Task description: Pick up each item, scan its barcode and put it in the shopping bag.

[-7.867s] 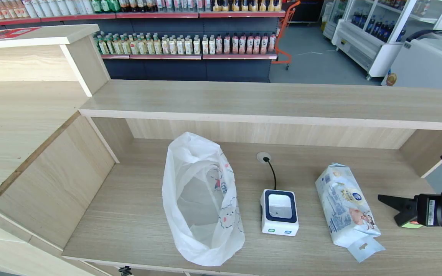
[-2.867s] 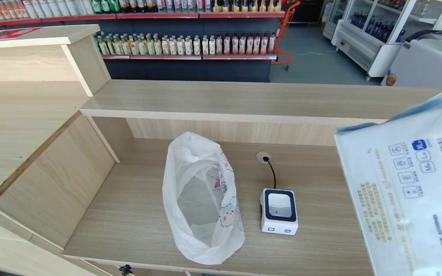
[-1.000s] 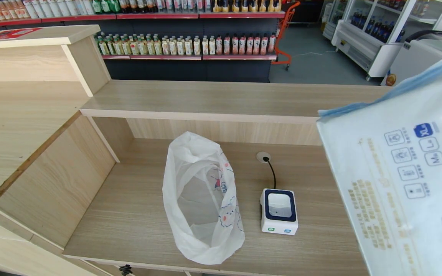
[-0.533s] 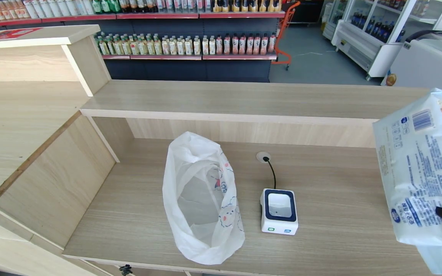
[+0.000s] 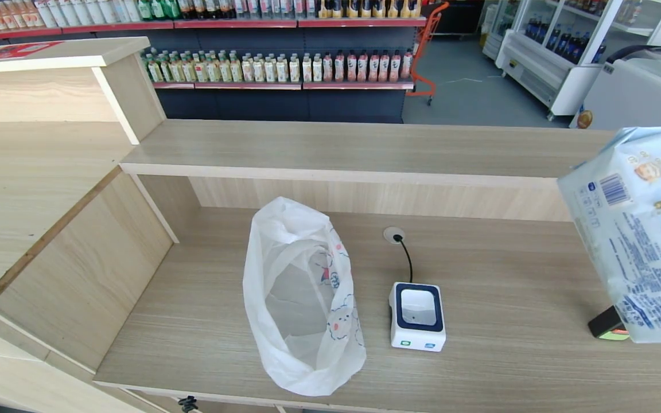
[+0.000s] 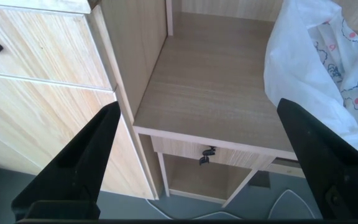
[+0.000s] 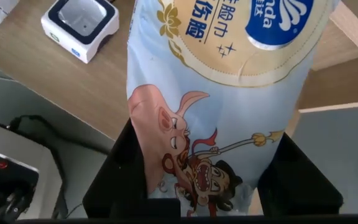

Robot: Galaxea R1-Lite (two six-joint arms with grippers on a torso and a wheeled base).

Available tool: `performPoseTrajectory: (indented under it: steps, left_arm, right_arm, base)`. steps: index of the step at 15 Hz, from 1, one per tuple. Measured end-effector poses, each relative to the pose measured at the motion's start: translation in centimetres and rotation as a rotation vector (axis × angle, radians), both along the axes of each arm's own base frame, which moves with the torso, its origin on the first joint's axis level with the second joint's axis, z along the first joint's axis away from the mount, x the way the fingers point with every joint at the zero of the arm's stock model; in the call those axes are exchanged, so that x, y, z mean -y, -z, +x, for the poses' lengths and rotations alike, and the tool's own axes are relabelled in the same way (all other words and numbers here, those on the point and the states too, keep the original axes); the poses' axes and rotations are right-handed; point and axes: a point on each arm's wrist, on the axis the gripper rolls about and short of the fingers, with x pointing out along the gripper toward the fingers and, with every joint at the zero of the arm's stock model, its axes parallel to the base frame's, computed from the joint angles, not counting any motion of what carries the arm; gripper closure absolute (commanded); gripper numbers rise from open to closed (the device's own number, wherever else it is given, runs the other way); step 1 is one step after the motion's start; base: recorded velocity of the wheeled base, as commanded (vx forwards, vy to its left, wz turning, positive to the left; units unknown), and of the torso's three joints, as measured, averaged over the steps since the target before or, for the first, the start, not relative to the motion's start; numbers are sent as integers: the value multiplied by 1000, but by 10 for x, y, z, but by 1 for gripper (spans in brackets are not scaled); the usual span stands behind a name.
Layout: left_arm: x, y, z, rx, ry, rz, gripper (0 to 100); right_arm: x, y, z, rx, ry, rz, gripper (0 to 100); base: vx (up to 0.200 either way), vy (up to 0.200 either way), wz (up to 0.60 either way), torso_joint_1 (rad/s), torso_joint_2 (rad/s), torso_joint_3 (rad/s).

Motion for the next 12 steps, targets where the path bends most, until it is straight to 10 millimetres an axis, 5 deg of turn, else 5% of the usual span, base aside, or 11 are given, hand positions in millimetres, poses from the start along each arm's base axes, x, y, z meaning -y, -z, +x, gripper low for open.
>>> performPoseTrajectory:
  steps: [6, 12]
  left_arm:
    - [0, 0, 0, 0, 0, 0, 0]
    - [0, 0, 0, 0, 0, 0, 0]
  right_arm:
    - [11, 6, 9, -3, -79, -81, 100]
    - [22, 9, 17, 69, -155, -312, 100]
  base:
    - [0, 0, 0, 0, 0, 0]
    - [0, 0, 600, 6, 2, 2]
